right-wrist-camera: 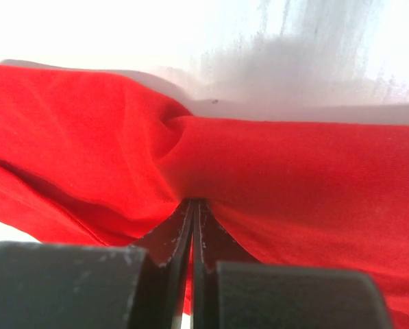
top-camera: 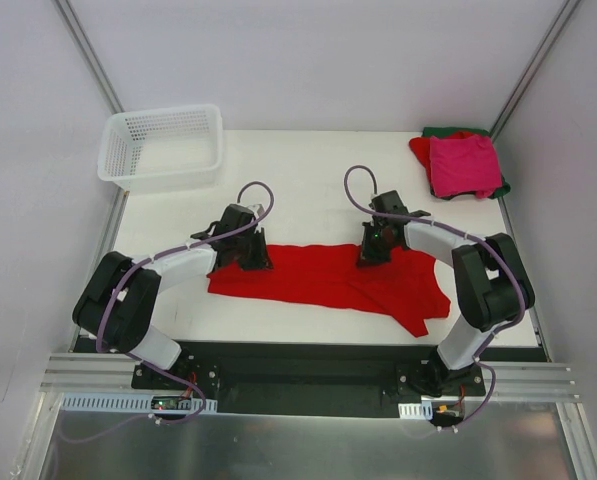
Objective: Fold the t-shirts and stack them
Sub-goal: Fold the other side of the tshirt into a rectangle
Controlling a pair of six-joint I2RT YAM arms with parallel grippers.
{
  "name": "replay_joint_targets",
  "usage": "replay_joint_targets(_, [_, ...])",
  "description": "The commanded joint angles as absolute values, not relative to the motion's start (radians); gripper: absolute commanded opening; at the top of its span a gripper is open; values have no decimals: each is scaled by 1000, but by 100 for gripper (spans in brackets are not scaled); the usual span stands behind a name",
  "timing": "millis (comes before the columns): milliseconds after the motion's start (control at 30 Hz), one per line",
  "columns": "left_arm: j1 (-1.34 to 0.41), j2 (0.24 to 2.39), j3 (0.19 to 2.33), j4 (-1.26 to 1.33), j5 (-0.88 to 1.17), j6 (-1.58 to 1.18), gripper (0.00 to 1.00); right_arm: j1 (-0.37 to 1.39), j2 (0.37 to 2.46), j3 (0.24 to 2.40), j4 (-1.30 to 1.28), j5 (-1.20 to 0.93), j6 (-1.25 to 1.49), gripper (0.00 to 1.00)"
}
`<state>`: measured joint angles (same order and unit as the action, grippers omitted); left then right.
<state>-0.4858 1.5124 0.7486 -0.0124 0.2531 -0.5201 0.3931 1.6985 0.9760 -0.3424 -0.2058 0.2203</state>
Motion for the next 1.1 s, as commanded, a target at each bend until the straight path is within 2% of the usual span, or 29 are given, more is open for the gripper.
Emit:
replay_joint_targets(0, [-500,1497,747,-5,200,-509,0,410,1712,1006,-328,-201,221,1])
replay_joint_targets(333, [-509,1519,799,-2,163,-502,0,419,1707,1003,-336,-193,216,1])
replay_joint_targets(667, [-529,1646,857,18,163,-488,0,422,1695,1002,-350,-184,215,1])
replay_joint_targets(867, [-549,1622,801,18,172,-514,0,422,1690,1009,-360,-175,210,1])
replay_joint_targets(1067, [-572,1511,689,12,178,-548,0,422,1698,1012,-362,-172,210,1])
